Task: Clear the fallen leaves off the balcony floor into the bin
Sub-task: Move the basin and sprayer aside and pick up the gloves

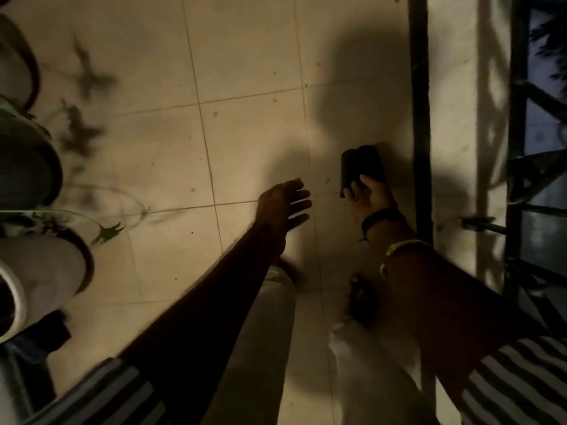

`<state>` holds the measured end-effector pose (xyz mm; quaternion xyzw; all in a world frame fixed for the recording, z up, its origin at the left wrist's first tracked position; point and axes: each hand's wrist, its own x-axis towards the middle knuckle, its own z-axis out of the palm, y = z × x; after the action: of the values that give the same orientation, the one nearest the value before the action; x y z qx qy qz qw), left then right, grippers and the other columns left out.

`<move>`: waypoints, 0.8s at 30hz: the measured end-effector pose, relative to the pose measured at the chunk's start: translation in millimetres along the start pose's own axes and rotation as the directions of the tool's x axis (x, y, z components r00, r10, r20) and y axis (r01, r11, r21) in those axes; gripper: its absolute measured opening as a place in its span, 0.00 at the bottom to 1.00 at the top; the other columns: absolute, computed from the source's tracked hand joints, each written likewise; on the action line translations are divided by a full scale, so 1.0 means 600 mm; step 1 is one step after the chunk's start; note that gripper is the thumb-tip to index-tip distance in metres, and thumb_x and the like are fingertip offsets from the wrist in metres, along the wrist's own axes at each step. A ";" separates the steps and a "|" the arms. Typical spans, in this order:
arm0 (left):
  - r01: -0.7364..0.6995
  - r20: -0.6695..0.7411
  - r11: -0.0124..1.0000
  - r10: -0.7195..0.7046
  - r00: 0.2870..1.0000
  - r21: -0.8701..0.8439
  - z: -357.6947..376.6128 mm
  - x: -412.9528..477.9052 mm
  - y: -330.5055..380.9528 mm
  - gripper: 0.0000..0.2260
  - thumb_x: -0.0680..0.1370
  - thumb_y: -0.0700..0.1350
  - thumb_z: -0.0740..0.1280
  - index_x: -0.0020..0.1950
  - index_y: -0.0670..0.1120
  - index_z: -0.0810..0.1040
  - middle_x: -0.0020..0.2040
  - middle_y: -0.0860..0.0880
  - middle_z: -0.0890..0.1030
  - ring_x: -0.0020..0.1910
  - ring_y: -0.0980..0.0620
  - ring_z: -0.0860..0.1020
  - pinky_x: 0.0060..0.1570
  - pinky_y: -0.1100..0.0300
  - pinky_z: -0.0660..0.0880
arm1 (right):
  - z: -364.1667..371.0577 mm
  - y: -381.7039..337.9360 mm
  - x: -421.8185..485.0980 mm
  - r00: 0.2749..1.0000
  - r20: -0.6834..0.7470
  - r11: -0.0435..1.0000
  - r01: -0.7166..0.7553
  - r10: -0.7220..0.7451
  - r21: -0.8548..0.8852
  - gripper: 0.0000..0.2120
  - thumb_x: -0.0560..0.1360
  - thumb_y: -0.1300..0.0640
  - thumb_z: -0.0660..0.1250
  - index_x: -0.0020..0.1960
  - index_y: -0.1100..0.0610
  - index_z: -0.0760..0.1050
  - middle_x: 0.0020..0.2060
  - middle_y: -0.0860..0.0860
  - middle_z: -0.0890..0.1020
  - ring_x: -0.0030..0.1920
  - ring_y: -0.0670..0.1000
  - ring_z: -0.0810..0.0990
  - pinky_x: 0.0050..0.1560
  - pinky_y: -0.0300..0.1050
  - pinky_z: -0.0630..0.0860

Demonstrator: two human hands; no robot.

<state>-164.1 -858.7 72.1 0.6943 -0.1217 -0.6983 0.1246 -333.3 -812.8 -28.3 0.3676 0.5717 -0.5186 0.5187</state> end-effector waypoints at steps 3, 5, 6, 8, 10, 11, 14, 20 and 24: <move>-0.005 -0.032 0.999 0.003 0.999 -0.039 -0.013 -0.031 0.007 0.11 0.81 0.47 0.64 0.61 0.45 0.79 0.56 0.45 0.83 0.53 0.48 0.82 0.45 0.57 0.80 | 0.030 0.008 -0.065 0.999 0.020 0.988 0.035 -0.032 -0.153 0.24 0.79 0.64 0.67 0.73 0.60 0.68 0.59 0.54 0.77 0.62 0.53 0.75 0.64 0.50 0.74; -0.003 -0.051 0.997 -0.001 0.999 -0.081 -0.017 -0.067 0.015 0.10 0.81 0.44 0.65 0.60 0.44 0.79 0.56 0.44 0.82 0.53 0.47 0.82 0.47 0.56 0.81 | 0.045 0.019 -0.126 0.997 0.038 0.951 0.069 -0.060 -0.302 0.21 0.79 0.64 0.67 0.71 0.59 0.70 0.59 0.55 0.78 0.59 0.52 0.77 0.61 0.48 0.76; -0.005 -0.067 0.994 -0.003 0.998 -0.111 -0.018 -0.090 0.020 0.09 0.81 0.43 0.65 0.59 0.43 0.79 0.55 0.44 0.82 0.53 0.47 0.82 0.48 0.56 0.81 | 0.050 0.025 -0.157 0.994 0.047 0.914 0.107 -0.096 -0.391 0.18 0.78 0.64 0.67 0.67 0.59 0.74 0.59 0.56 0.79 0.56 0.52 0.78 0.58 0.47 0.77; -0.049 -0.121 0.986 0.029 0.992 -0.161 -0.025 -0.141 0.036 0.08 0.79 0.41 0.67 0.58 0.43 0.79 0.55 0.43 0.82 0.55 0.44 0.81 0.49 0.55 0.81 | 0.064 0.041 -0.231 0.969 0.101 0.758 0.240 -0.226 -0.606 0.10 0.78 0.62 0.68 0.58 0.57 0.79 0.60 0.60 0.81 0.51 0.53 0.79 0.51 0.47 0.77; -0.115 -0.165 0.973 0.083 0.983 -0.198 -0.034 -0.197 0.054 0.14 0.77 0.40 0.69 0.62 0.45 0.78 0.56 0.44 0.81 0.54 0.45 0.80 0.49 0.54 0.79 | 0.076 0.057 -0.317 0.903 0.269 0.480 0.409 -0.334 -0.776 0.11 0.79 0.57 0.67 0.60 0.55 0.80 0.61 0.57 0.81 0.56 0.55 0.79 0.53 0.47 0.75; -0.146 -0.170 0.966 0.110 0.979 -0.214 -0.038 -0.232 0.067 0.18 0.77 0.40 0.70 0.67 0.45 0.74 0.57 0.45 0.80 0.51 0.48 0.79 0.48 0.55 0.77 | 0.081 0.064 -0.361 0.860 0.376 0.329 0.486 -0.345 -0.810 0.13 0.80 0.56 0.66 0.63 0.55 0.79 0.62 0.55 0.80 0.59 0.55 0.78 0.55 0.44 0.73; -0.192 -0.197 0.945 0.142 0.970 -0.266 -0.069 -0.341 0.107 0.32 0.75 0.47 0.74 0.76 0.50 0.63 0.71 0.45 0.70 0.58 0.51 0.76 0.54 0.54 0.76 | 0.102 0.086 -0.502 0.736 0.612 -0.009 0.637 -0.289 -0.771 0.15 0.81 0.58 0.64 0.67 0.55 0.76 0.64 0.53 0.79 0.62 0.55 0.78 0.58 0.44 0.74; -0.233 -0.216 0.863 0.148 0.965 -0.449 -0.176 -0.546 0.193 0.37 0.76 0.45 0.74 0.79 0.52 0.57 0.68 0.46 0.72 0.52 0.51 0.75 0.42 0.59 0.78 | 0.153 0.147 -0.710 0.480 0.877 -0.560 0.725 -0.004 -0.400 0.21 0.78 0.54 0.64 0.71 0.52 0.73 0.69 0.48 0.74 0.68 0.52 0.72 0.69 0.46 0.71; -0.350 -0.336 0.788 0.194 0.922 -0.505 -0.267 -0.618 0.217 0.16 0.75 0.36 0.73 0.60 0.47 0.75 0.54 0.41 0.82 0.49 0.42 0.82 0.46 0.50 0.82 | 0.192 0.194 -0.838 0.346 0.909 -0.640 0.758 0.232 -0.125 0.16 0.80 0.53 0.61 0.66 0.52 0.77 0.66 0.46 0.76 0.66 0.49 0.72 0.67 0.39 0.66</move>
<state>-1.3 -853.2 464.3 0.6899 0.0051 -0.5775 0.4365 -101.1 -843.7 446.0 -0.7354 0.5667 -0.0661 0.3655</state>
